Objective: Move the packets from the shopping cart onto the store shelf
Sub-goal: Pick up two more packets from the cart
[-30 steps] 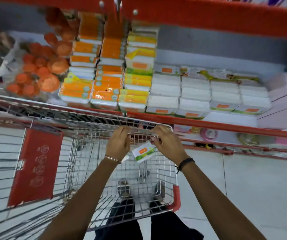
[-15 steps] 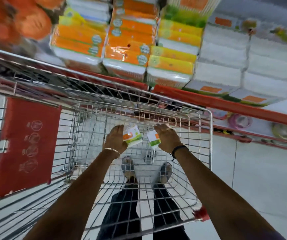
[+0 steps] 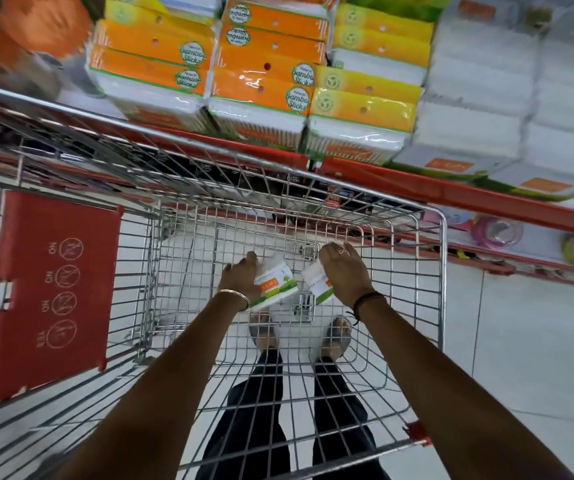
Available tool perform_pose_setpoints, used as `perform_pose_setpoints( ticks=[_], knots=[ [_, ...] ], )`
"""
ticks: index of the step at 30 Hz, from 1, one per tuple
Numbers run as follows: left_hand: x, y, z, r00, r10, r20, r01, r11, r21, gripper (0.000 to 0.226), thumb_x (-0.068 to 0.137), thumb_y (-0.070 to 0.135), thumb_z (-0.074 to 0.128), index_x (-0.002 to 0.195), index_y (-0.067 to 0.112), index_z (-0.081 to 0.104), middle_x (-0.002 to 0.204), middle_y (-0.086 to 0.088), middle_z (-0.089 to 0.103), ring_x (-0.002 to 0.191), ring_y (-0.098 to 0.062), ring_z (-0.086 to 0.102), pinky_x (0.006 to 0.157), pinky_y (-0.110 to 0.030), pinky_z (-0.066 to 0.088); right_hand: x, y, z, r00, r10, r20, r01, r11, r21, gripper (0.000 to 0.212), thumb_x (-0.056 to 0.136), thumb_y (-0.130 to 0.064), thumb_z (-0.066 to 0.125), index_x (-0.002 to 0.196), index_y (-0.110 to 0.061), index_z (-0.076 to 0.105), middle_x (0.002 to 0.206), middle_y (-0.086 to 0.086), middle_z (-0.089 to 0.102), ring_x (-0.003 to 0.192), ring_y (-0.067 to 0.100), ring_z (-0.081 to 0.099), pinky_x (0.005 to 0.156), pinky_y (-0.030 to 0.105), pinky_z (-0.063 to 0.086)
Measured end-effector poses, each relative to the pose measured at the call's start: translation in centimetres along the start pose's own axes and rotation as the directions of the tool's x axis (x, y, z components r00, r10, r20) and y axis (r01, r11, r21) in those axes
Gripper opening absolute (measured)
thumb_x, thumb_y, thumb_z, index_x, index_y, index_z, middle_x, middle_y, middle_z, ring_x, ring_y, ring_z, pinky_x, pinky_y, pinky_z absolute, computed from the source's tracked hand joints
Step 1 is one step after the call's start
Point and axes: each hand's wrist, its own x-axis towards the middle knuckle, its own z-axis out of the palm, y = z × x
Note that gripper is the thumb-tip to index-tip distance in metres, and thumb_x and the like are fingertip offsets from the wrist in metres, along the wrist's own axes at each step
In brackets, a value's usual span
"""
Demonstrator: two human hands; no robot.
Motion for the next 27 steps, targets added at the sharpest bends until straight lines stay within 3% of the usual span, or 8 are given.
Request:
perform_pose_setpoints(
  ticks=[2, 4, 8, 10, 12, 19, 25, 27],
  knots=[
    [-0.7, 0.5, -0.1, 0.999, 0.036, 0.011, -0.035, 0.999, -0.034, 0.052, 0.073, 0.010, 0.069, 0.115, 0.002, 0.039, 0.115, -0.022, 0.060, 0.103, -0.039, 0.059, 0.085, -0.044, 0.050, -0.3, -0.2, 0.0, 0.999, -0.011, -0.031, 0.010, 1.000, -0.019, 0.060, 0.052, 0.012, 0.075, 0.107, -0.004, 0.060, 0.106, 0.017, 0.067, 0.102, 0.036, 0.064, 0.103, 0.050, 0.042],
    [-1.6, 1.0, -0.3, 0.998, 0.066, -0.003, -0.066, 0.996, -0.054, 0.054, 0.072, 0.005, 0.067, 0.119, 0.004, 0.039, 0.117, -0.021, 0.059, 0.104, -0.039, 0.058, 0.083, -0.043, 0.052, -0.7, -0.4, -0.3, 0.999, -0.038, -0.009, 0.038, 0.999, -0.017, 0.067, 0.049, 0.009, 0.079, 0.110, -0.009, 0.061, 0.106, 0.013, 0.068, 0.097, 0.035, 0.065, 0.100, 0.046, 0.046],
    [-4.0, 2.1, -1.3, 0.993, 0.119, -0.025, -0.117, 0.991, 0.064, 0.083, 0.072, 0.003, 0.065, 0.143, 0.019, 0.024, 0.130, -0.015, 0.052, 0.111, -0.037, 0.053, 0.087, -0.048, 0.053, -2.6, -0.7, -2.7, 0.999, -0.028, 0.037, 0.029, 0.999, -0.029, 0.055, 0.043, -0.001, 0.085, 0.094, -0.013, 0.070, 0.107, 0.008, 0.069, 0.092, 0.032, 0.066, 0.081, 0.036, 0.055],
    [-5.4, 2.7, -2.3, 0.991, 0.129, -0.034, -0.122, 0.982, 0.145, 0.077, 0.075, 0.008, 0.062, 0.143, 0.023, 0.028, 0.131, -0.013, 0.048, 0.113, -0.036, 0.051, 0.090, -0.049, 0.052, -3.7, -1.1, -4.2, 0.998, 0.005, 0.062, -0.011, 0.996, 0.092, 0.050, 0.063, 0.001, 0.075, 0.110, -0.009, 0.063, 0.123, 0.011, 0.060, 0.108, 0.035, 0.057, 0.090, 0.039, 0.049],
    [-7.1, 3.2, -3.6, 0.990, 0.124, -0.070, -0.112, 0.983, 0.149, 0.066, 0.076, 0.011, 0.061, 0.137, 0.025, 0.038, 0.129, -0.012, 0.047, 0.112, -0.037, 0.051, 0.090, -0.049, 0.052, -5.0, -1.5, -6.0, 0.995, 0.077, 0.065, -0.088, 0.980, 0.178, 0.052, 0.071, -0.004, 0.071, 0.120, -0.013, 0.056, 0.129, 0.008, 0.053, 0.115, 0.033, 0.051, 0.094, 0.041, 0.045],
    [-12.5, 5.7, -8.8, 0.964, 0.155, -0.216, -0.122, 0.980, 0.158, 0.062, 0.077, 0.029, 0.068, 0.134, 0.025, 0.042, 0.135, -0.007, 0.047, 0.115, -0.034, 0.053, 0.089, -0.047, 0.054, -9.8, -2.0, -12.7, 0.967, 0.252, -0.030, -0.231, 0.921, 0.313, 0.047, 0.072, -0.013, 0.075, 0.115, -0.013, 0.056, 0.125, 0.009, 0.055, 0.113, 0.030, 0.054, 0.089, 0.040, 0.051],
    [-16.2, 9.6, -12.1, 0.924, 0.238, -0.299, -0.205, 0.969, 0.137, 0.061, 0.078, 0.022, 0.065, 0.134, 0.022, 0.042, 0.138, -0.011, 0.044, 0.118, -0.034, 0.051, 0.086, -0.047, 0.054, -13.6, -0.5, -18.5, 0.945, 0.310, -0.105, -0.237, 0.868, 0.435, 0.059, 0.070, -0.013, 0.077, 0.124, -0.017, 0.054, 0.138, 0.006, 0.052, 0.126, 0.024, 0.048, 0.096, 0.036, 0.046],
    [-17.5, 11.7, -13.0, 0.898, 0.277, -0.342, -0.249, 0.961, 0.125, 0.061, 0.077, 0.020, 0.066, 0.133, 0.021, 0.044, 0.131, -0.010, 0.049, 0.115, -0.032, 0.053, 0.085, -0.044, 0.055, -15.3, 0.8, -20.5, 0.935, 0.327, -0.134, -0.228, 0.847, 0.480, 0.057, 0.069, -0.013, 0.078, 0.122, -0.016, 0.055, 0.133, 0.005, 0.055, 0.122, 0.024, 0.049, 0.091, 0.036, 0.047]
  ],
)
